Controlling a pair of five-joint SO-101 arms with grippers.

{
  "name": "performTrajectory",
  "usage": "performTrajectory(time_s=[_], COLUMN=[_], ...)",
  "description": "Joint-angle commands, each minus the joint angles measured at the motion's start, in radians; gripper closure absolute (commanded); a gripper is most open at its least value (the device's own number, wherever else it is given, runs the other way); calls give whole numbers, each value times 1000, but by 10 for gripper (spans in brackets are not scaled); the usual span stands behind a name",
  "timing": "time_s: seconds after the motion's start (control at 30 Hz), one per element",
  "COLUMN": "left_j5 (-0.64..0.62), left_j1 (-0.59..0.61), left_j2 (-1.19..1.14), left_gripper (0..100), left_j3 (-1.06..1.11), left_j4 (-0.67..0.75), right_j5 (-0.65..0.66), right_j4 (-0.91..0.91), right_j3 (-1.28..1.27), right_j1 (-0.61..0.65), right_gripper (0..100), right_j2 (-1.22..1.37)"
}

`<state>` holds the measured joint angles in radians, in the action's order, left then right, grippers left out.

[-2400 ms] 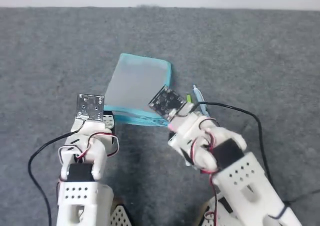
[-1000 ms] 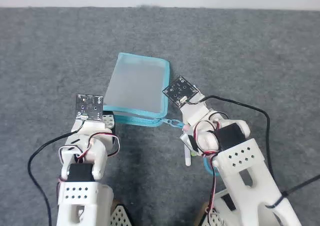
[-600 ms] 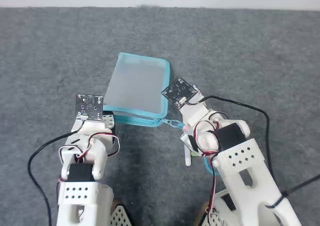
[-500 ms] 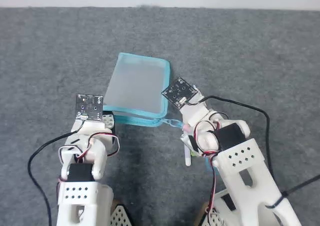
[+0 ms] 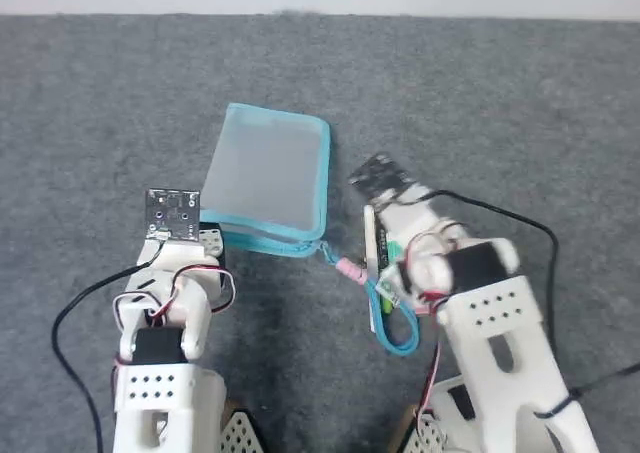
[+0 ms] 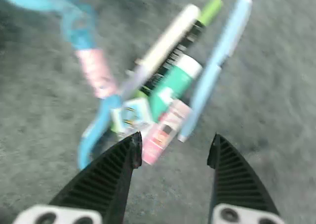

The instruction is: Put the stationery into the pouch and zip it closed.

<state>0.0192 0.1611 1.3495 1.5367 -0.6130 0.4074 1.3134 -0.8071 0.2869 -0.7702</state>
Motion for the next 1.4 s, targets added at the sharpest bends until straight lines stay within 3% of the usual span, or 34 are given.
performTrajectory(time_s=[0.0, 0.2, 0.53, 0.7, 1.23, 1.37], left_j5=[-21, -21, -23, -25, -40, -40], left_j1=[2, 2, -3, -63, -63, -63], left_j2=[25, 25, 20, 18, 18, 18], left_gripper=[989, 989, 989, 989, 989, 989], left_j3=[-18, -16, -15, -21, -16, -15], left_j4=[37, 37, 38, 75, 91, 91], right_j5=[48, 110, 75, 68, 68, 68], right_j4=[2, -38, -374, -392, -418, -417], right_j3=[52, 48, 58, 106, 141, 141], right_j1=[-163, -216, -199, -148, -168, -170], right_gripper=[787, 789, 790, 790, 791, 883], right_j2=[4, 59, 492, 596, 782, 786])
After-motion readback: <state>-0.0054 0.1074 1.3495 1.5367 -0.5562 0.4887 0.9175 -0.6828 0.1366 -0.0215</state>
